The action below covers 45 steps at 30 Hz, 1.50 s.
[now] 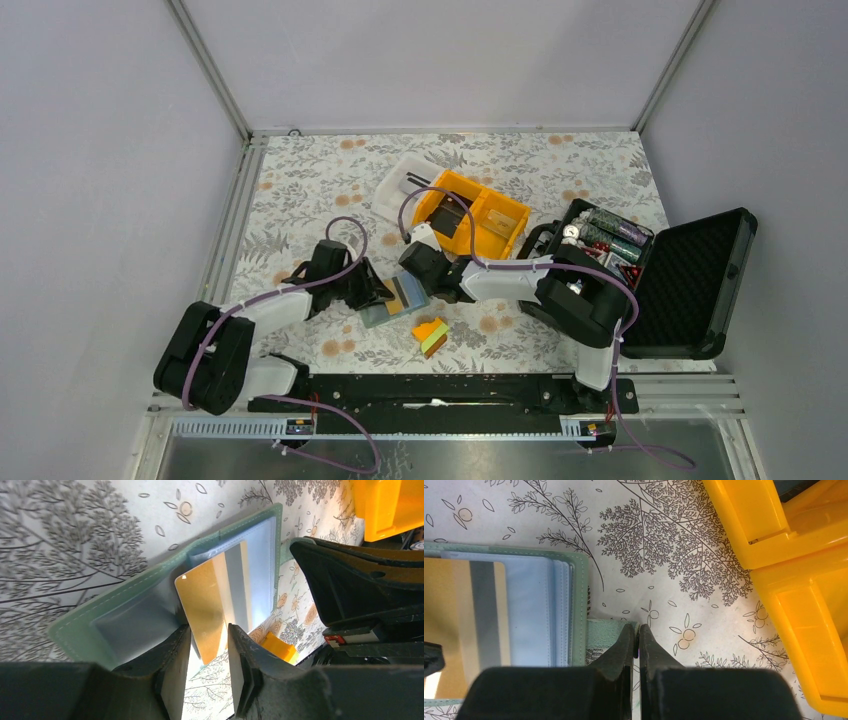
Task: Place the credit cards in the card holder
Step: Insert the credit card into the card holder.
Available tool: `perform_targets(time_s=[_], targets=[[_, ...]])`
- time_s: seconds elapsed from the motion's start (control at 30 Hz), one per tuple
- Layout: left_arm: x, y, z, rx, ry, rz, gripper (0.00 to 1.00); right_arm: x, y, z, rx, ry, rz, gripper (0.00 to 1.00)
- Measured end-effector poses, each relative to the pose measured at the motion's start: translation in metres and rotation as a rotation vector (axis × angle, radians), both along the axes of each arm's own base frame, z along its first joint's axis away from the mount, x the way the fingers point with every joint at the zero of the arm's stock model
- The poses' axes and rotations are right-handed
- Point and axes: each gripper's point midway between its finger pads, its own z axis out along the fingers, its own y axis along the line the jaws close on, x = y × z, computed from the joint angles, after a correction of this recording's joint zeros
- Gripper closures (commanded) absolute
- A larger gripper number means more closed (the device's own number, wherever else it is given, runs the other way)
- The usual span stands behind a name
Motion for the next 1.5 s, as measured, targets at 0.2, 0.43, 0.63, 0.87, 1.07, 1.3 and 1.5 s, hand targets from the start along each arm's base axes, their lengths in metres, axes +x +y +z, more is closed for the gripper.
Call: perform_targets(time_s=[0.2,0.43,0.63,0.87,1.07,1.3,1.5], targets=[[-0.003,-0.018,-0.001,0.013,0.019,-0.056,0.68,0.0,0.0,0.0,0.0,0.0,0.0,1.0],[-0.001,-0.029,0.0,0.026,0.035,-0.078,0.68,-0.001,0.0,0.0,-0.001,0.0,0.002,1.0],[0.001,-0.032,0.001,0.065,0.042,-0.088,0.66,-0.001,0.001,0.0,-0.001,0.0,0.003,1.0],[0.007,-0.031,0.007,0.099,0.022,-0.098,0.61,-0.001,0.001,0.0,-0.001,-0.001,0.003,1.0],[0.013,-0.038,0.016,0.099,-0.003,-0.116,0.61,-0.001,0.0,0.0,-0.002,0.0,0.003,1.0],[0.012,-0.05,0.016,0.11,-0.015,-0.168,0.59,-0.002,0.0,-0.001,-0.001,0.004,-0.005,1.0],[0.012,-0.042,0.014,0.157,-0.027,-0.164,0.37,-0.003,-0.001,-0.001,0.005,0.011,-0.024,0.77]])
